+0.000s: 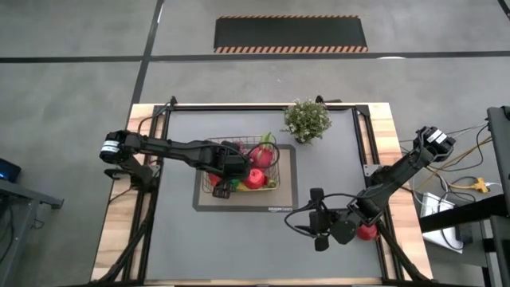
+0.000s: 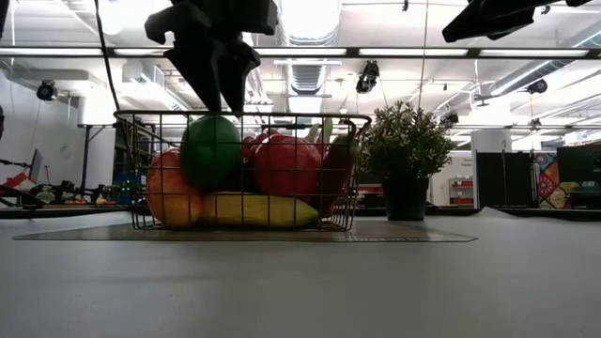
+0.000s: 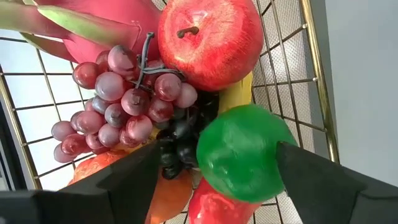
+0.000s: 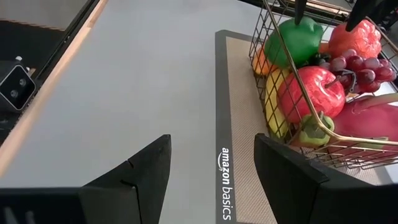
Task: Build produce basket
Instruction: Put the lime into the wire basket, then put the pomegranate into the wire basket
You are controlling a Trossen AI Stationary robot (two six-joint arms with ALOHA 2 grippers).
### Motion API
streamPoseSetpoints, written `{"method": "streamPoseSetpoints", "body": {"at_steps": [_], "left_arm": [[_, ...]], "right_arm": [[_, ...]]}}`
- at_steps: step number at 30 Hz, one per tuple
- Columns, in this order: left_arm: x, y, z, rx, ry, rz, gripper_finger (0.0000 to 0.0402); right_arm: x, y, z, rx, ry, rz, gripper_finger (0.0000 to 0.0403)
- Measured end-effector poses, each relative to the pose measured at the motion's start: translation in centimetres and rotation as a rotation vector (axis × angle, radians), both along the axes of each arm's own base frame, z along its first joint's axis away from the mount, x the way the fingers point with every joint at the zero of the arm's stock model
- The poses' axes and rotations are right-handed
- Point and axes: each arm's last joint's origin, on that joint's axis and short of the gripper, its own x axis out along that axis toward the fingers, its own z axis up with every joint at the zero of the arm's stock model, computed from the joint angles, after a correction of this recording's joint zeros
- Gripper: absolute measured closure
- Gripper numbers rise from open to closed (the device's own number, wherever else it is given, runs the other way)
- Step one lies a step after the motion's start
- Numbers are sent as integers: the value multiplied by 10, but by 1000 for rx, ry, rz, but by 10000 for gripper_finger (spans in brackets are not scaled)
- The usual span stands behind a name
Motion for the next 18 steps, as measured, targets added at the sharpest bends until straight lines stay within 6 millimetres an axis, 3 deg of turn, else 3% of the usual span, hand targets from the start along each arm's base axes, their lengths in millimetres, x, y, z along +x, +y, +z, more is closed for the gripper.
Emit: {"method": "streamPoseSetpoints", "body": {"at_steps": [7,18], "left_arm": [[-2,-7,3,8,15,-74,102],[-9,-38,33,35,-151,-129,102]], "right_arm": [[1,1,4,94,0,-33,188],[5,10,25,420,68,-65,188]]}}
